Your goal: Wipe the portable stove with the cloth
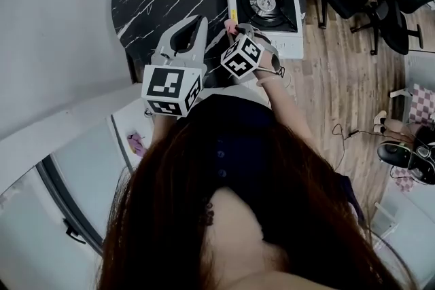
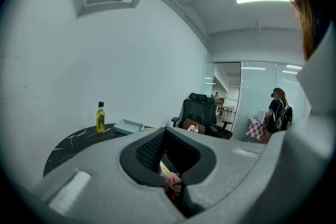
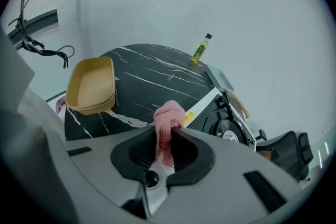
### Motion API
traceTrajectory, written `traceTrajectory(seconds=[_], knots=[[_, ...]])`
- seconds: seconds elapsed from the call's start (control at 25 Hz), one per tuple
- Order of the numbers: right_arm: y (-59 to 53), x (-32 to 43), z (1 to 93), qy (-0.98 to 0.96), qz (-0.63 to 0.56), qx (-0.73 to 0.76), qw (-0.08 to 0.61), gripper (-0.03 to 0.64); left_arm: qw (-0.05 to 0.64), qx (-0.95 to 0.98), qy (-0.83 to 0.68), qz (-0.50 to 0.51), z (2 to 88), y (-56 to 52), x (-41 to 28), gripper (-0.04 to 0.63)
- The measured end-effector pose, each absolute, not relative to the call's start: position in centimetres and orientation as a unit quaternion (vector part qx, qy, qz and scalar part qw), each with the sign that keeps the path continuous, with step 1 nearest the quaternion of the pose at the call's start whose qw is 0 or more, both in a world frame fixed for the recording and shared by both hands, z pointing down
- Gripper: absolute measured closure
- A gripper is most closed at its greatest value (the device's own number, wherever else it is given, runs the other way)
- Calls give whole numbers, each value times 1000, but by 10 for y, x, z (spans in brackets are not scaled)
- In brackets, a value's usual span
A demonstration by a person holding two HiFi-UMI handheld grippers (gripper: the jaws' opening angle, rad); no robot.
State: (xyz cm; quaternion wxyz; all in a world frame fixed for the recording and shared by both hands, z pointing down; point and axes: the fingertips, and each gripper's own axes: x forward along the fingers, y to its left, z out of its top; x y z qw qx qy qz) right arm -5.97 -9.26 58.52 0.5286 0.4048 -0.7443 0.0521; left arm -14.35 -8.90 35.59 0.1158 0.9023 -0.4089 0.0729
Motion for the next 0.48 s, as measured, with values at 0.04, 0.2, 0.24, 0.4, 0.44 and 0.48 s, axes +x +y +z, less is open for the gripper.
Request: traceTrajectory(seconds=[0.04,0.2,0.24,0.4,0.44,0.48], knots=[[-93,-60,585,-742,51,405,532,561,116,902,-409,73,356,-91,-145,586],[-94,-61,586,-733,45,402,547,561,117,903,-408,71,355,-98,-148,585],[-95,-62,586,-731,39,400,552,561,118,903,-407,70,355,-100,-149,586],[-100,-62,587,-725,36,394,563,561,122,905,-403,68,354,-107,-147,586],[-101,-61,588,-725,38,394,564,561,123,905,-402,68,355,-109,-146,586],[-104,-61,588,-724,37,395,564,561,124,905,-402,68,355,-111,-146,586]])
